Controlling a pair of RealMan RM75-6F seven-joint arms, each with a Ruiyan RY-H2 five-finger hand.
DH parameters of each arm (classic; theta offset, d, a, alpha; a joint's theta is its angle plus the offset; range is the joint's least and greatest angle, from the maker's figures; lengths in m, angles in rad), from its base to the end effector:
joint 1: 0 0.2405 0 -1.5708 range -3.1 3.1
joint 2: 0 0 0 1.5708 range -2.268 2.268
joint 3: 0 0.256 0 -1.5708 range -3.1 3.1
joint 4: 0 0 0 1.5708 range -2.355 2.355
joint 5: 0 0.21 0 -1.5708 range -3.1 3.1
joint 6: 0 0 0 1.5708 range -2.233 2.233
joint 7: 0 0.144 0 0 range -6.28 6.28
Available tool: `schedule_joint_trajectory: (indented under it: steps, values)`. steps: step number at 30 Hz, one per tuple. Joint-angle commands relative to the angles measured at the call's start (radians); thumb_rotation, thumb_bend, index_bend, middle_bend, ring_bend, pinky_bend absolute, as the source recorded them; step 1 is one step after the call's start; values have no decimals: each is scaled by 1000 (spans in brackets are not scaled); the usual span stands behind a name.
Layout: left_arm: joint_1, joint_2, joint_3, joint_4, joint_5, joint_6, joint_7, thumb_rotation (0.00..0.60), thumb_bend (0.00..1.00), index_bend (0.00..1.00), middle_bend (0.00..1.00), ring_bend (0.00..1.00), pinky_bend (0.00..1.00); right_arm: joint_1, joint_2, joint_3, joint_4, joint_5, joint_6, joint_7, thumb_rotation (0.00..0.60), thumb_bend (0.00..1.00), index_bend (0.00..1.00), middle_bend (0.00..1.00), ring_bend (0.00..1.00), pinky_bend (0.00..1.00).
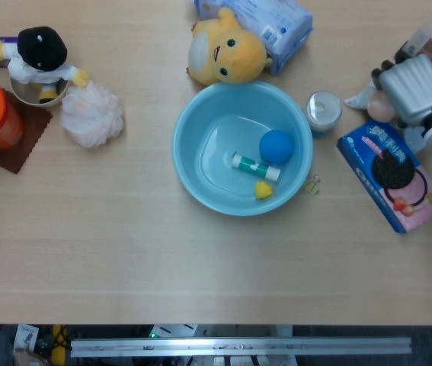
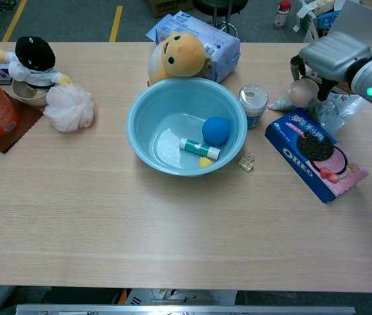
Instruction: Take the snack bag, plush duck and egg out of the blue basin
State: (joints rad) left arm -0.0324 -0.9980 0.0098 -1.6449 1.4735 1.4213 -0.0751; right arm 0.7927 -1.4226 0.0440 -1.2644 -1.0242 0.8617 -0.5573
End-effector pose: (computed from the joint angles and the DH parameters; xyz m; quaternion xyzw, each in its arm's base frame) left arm -0.3340 0.1503 0.1814 -0.5938 -0.4404 -0.3278 0.5883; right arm -0.2317 -0.3851 0.0347 0.7958 -0.2414 0.1788 0.5258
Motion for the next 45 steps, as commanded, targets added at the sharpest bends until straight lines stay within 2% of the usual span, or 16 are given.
schedule_joint_trajectory:
  steps: [1,5,13,18,26,36,45]
  values:
    - [0,1,1,0,-1,-1,0,600,300,0,72,20,65,3,-28,5,30,15,-11,-13,600,80,521,404,350,598]
    - [-1,3,2,0,-3,-4,2,600,301,0,72,20,65,3,-42,11,42,17,-15,-11,600,81,436,376,324,584]
    - [-4,5,1,-1,-6,-6,1,600,301,0,72,20,65,6,-61,20,41,19,-17,-29,600,81,196,284,270,534]
    - [-3,8,-2,-1,-9,-2,-2,600,301,0,73,20,65,1,-42,26,2,4,-4,-22,600,81,190,275,267,534]
    - [-7,8,-4,-5,-9,-4,1,600,300,0,73,20,65,-13,63,41,-182,-90,53,29,600,82,190,275,267,534]
    - [-6,14,-4,-11,-5,2,-2,600,301,0,73,20,65,-28,142,43,-330,-181,97,59,600,82,190,290,267,534]
    - [-6,9,-8,2,-3,12,-15,600,301,0,73,20,65,-143,262,22,-482,-174,261,15,600,82,191,301,267,533]
